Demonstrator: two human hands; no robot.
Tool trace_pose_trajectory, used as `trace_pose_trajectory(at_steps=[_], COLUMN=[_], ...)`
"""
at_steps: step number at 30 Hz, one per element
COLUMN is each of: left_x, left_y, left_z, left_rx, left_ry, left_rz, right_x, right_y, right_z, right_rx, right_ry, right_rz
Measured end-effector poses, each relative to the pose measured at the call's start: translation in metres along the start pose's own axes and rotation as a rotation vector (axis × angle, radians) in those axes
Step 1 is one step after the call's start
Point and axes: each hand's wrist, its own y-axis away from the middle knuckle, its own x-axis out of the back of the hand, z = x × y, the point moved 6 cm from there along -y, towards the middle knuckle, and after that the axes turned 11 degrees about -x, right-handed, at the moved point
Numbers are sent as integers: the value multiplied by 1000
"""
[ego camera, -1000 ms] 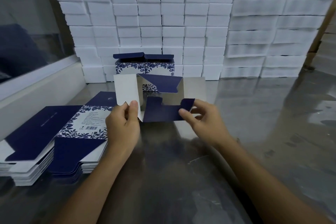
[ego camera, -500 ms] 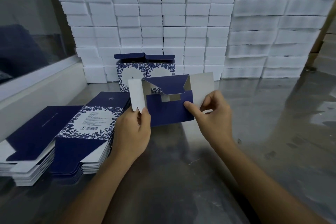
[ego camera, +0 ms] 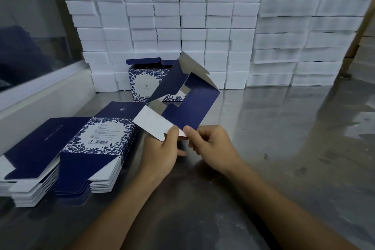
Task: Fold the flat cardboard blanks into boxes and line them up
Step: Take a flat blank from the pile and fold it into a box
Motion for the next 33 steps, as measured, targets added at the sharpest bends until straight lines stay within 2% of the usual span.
trace_pose_trajectory(at_steps=[8, 13, 20, 25, 33], left_x=[-7, -1, -2, 4, 8], left_y=[2, 2, -1, -3, -5], left_z=[1, -8, -5, -10, -9], left_rx=[56, 99, 34, 70, 2], left_ry=[5, -8, -24, -32, -93], left_rz=[-60, -39, -88, -60, -31], right_x=[8, 28, 34, 53, 57], right_y=[-3, -6, -6, -9, -11], right_z=[4, 6, 8, 14, 17], right_rx=[-62, -118, -88, -112, -147], right_ry=[-54, -135, -43, -178, -135], right_rz=[42, 168, 264, 353, 322])
